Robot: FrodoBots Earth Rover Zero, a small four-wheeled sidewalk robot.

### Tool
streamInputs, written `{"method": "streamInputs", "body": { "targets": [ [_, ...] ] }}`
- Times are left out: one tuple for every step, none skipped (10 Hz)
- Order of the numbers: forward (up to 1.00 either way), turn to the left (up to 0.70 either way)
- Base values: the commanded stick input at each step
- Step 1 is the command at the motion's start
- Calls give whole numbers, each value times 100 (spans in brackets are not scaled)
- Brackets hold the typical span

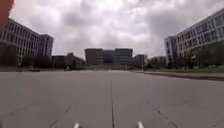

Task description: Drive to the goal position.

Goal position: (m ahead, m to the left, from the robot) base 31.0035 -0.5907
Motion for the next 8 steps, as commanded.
{"method": "streamInputs", "body": {
  "targets": [
    [60, 11],
    [60, 0],
    [60, 0],
    [60, 0],
    [60, 0],
    [60, 0],
    [60, 0],
    [60, 0]
  ]
}}
